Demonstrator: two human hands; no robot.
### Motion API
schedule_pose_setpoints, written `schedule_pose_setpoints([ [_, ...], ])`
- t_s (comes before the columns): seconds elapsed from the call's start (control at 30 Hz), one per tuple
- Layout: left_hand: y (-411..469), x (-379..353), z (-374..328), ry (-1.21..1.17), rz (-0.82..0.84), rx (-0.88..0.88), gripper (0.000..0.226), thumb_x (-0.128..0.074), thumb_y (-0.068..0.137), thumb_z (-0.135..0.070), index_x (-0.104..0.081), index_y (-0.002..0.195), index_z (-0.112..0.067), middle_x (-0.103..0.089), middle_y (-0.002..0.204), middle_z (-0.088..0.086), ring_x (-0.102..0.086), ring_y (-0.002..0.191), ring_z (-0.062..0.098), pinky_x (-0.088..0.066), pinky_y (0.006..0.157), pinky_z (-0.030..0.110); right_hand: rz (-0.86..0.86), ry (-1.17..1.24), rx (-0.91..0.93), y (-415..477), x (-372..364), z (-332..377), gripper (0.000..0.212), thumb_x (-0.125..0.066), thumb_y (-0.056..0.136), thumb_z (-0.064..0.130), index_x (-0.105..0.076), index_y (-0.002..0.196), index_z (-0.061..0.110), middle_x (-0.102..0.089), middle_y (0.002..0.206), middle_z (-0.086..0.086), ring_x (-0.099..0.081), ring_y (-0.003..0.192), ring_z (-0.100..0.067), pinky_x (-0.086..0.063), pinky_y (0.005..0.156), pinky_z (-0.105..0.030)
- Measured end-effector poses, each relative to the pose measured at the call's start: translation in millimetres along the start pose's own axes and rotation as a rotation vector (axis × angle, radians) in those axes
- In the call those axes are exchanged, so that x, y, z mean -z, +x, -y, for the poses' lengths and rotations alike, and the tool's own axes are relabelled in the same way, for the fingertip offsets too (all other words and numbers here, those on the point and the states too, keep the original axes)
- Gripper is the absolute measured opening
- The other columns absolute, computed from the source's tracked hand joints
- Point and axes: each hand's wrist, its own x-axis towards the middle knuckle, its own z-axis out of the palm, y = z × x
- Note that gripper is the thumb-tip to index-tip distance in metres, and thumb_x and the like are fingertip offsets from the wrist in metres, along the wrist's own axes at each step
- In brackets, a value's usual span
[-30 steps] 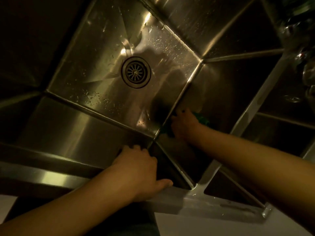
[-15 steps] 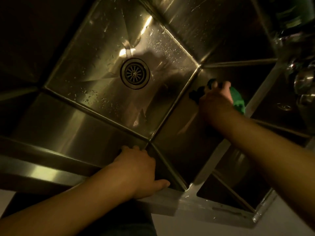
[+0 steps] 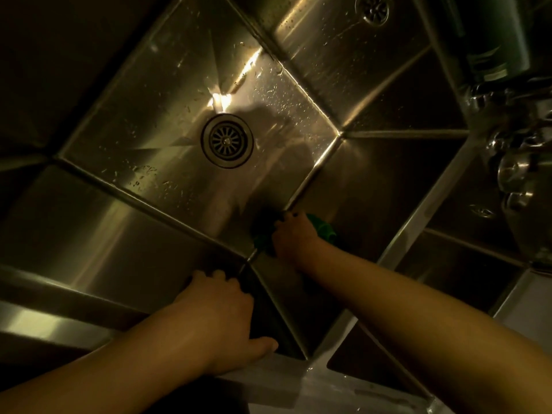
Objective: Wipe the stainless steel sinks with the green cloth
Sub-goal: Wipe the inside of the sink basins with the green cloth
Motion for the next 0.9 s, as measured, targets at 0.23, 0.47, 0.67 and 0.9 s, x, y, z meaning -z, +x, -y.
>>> schedule_pose_setpoints([
  [0.23,2,0,0,-0.012,0.033,-0.002,0.091,-0.026,0.084,-0.091,-0.05,0.144,-0.027,-0.05,0.144,0.009,-0.044,0.131,0.033,-0.035,0.107,0.052,-0.034,0.007,-0.19,15,19,-83,0.035,-0.057,0.099,0.038,-0.062,0.13,0.024,-0.052,0.145,-0.002,-0.043,0.139,-0.032,-0.036,0.112,-0.055],
  [0.47,1,-2,0,0.005,-0.019,-0.011,0.092,-0.024,0.083,-0.091,-0.057,0.137,-0.025,-0.056,0.138,0.009,-0.05,0.125,0.032,-0.038,0.102,0.05,0.029,-0.086,-0.51,-17,35,-157,0.085,-0.084,0.074,0.051,-0.049,0.146,0.021,-0.045,0.15,-0.012,-0.038,0.138,-0.043,-0.037,0.109,-0.06],
  [0.67,-7,2,-2,-0.024,-0.06,-0.025,0.085,-0.031,0.088,-0.087,-0.059,0.134,-0.021,-0.058,0.138,0.01,-0.053,0.126,0.031,-0.037,0.105,0.047,-0.031,-0.029,-0.632,-68,28,-152,0.051,-0.048,0.098,0.036,-0.049,0.147,0.021,-0.039,0.156,-0.01,-0.028,0.144,-0.04,-0.031,0.11,-0.061],
  [0.9,-18,6,-1,0.003,-0.18,-0.074,0.072,-0.035,0.097,-0.075,-0.062,0.128,-0.015,-0.058,0.136,0.014,-0.053,0.124,0.033,-0.035,0.104,0.046,-0.14,0.08,-0.378,-110,-4,-30,0.042,-0.05,0.099,0.036,-0.056,0.14,0.027,-0.043,0.151,-0.009,-0.029,0.141,-0.04,-0.025,0.107,-0.059],
])
